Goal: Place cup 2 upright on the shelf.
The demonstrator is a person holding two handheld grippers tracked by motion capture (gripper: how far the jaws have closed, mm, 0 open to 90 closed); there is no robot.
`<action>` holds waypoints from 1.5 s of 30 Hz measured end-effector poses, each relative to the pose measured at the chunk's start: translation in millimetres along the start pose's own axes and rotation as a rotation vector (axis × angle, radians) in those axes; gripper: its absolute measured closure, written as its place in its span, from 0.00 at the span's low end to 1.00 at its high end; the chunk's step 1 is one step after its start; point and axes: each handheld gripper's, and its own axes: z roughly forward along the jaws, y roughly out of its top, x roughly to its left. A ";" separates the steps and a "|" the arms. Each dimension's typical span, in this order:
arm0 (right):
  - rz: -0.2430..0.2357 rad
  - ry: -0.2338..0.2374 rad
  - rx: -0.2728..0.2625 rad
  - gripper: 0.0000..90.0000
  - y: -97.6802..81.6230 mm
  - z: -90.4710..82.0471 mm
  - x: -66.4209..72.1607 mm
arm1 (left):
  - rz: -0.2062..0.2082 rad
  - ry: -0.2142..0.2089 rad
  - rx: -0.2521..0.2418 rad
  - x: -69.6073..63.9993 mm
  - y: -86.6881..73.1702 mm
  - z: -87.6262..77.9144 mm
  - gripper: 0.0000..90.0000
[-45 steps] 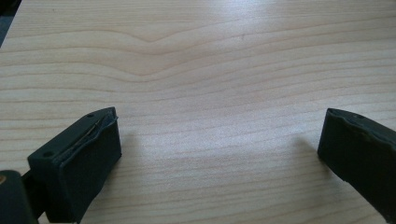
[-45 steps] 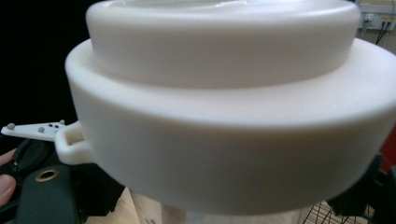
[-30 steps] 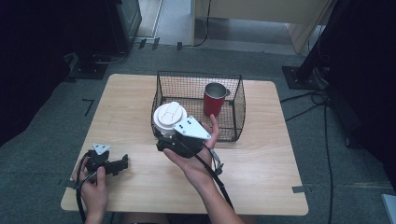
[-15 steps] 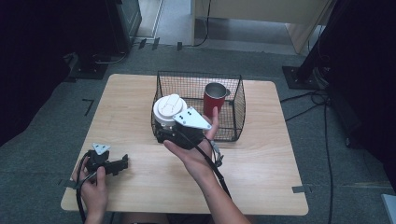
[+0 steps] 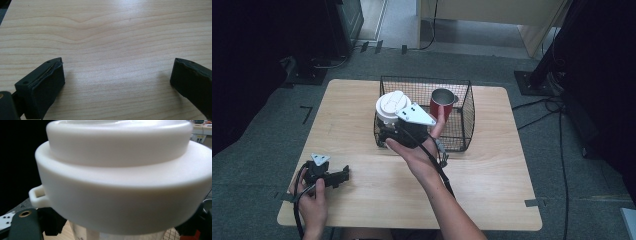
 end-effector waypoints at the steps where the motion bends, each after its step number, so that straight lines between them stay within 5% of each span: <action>1: 0.001 -0.003 0.003 0.18 1.6 1.7 -0.6 | -0.001 0.000 0.000 -0.1 0.0 0.0 0.00; 19: 0.011 -0.068 0.004 0.18 12.2 44.3 -24.2 | -0.002 0.000 -0.002 -0.1 0.0 0.1 0.00; 33: 0.039 -0.116 0.007 0.18 5.1 74.8 -42.4 | -0.002 0.001 -0.003 -0.1 -0.1 0.2 0.00; 45: 0.063 -0.129 0.069 0.18 -9.9 104.7 -54.4 | 0.001 0.001 -0.001 0.1 0.0 0.0 0.00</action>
